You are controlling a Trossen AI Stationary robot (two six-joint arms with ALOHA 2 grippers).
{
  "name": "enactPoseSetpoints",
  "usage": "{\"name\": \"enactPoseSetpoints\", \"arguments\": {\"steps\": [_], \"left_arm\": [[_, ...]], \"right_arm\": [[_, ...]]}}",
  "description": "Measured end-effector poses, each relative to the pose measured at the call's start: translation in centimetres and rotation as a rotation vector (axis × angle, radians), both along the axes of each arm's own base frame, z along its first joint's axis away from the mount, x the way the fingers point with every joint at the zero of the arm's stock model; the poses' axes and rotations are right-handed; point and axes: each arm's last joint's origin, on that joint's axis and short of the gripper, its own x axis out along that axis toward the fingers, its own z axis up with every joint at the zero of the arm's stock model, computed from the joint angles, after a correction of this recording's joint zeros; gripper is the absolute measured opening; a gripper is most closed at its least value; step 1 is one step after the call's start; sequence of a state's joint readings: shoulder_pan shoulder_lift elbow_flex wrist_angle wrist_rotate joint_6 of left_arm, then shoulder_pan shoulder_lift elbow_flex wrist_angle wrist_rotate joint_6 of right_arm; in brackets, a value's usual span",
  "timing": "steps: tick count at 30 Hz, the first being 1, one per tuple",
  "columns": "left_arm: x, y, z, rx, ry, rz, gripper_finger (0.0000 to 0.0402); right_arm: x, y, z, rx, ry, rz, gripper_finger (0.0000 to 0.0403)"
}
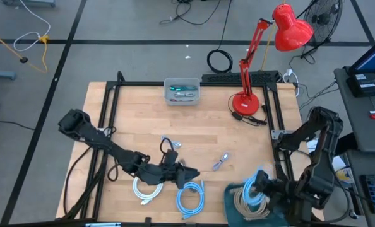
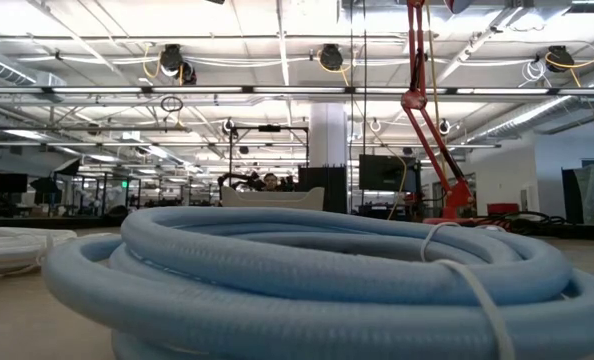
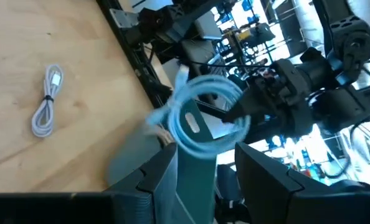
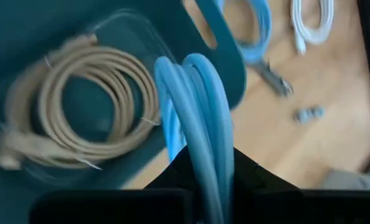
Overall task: Pick & Place USB Port
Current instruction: Put the blue hdmi cable into the blue bin
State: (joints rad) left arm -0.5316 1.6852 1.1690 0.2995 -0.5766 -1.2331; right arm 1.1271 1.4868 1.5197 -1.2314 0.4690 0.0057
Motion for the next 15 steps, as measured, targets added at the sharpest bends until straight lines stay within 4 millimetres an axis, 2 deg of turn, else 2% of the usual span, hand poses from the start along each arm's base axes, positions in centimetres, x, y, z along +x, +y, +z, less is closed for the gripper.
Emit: {"name": "enactPoseSetpoints", "arguments": {"steps": [3,7,15], "left_arm": [[-0.1,-0.2,0.0,0.000,-0.005,0.004,0.0161],[-0.2,-0.5,0.3,0.010,-0.037,0.018,0.0161],[-0.4,-0.7,0.6,0.029,-0.064,0.030,0.0161]], "right_arm": [[0.2,0.6,0.4,0.079,-0.011,0.008,0.0024],[0.2,0.7,0.4,0.091,-0.008,-0.001,0.0024],[0.5,-0.9,0.1,0.003,0.005,-0.146,0.0024]]}}
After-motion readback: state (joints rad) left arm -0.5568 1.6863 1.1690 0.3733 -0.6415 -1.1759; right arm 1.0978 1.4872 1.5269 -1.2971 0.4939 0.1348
